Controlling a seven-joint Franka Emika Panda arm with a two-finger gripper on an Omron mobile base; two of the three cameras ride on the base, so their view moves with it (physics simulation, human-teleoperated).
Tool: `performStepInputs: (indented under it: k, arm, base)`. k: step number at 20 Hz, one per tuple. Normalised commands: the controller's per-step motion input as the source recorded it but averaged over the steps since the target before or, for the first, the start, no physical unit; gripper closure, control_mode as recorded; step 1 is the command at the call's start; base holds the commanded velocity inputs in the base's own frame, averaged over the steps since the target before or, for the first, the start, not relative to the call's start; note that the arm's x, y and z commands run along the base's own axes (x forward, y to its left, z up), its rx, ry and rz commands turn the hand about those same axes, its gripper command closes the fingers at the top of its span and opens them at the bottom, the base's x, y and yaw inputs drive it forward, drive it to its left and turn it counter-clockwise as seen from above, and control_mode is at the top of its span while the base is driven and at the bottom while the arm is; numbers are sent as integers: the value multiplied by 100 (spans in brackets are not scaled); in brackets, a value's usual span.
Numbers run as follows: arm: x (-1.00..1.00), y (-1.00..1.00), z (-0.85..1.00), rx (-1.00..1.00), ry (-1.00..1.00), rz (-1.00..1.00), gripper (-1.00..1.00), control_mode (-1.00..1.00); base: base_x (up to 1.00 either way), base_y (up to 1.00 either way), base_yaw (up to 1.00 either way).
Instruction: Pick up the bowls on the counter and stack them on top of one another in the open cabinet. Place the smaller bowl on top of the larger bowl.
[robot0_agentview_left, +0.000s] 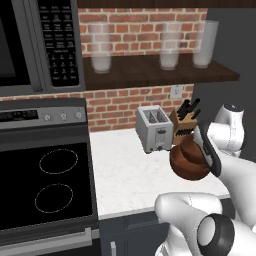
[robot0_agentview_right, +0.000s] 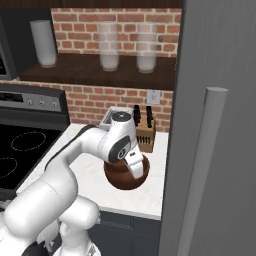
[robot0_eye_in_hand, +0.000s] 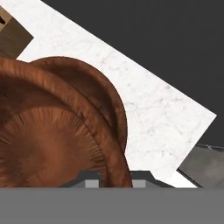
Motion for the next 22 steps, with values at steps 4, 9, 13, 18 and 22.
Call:
performStepInputs:
  k: [4, 9, 13, 18, 22]
  arm:
    - [16, 0, -28, 0, 1, 0, 100, -100]
    - [25, 0, -16, 0, 4, 0, 100, -100]
    - [22, 0, -11, 0, 4, 0, 100, -100]
    - [11, 0, -12, 0, 3, 0, 100, -100]
    - [2, 0, -3, 0, 0, 0, 100, -100]
  base:
    - [0, 0, 0]
    - [0, 0, 0]
    - [0, 0, 0]
    - [0, 0, 0]
    - [0, 0, 0]
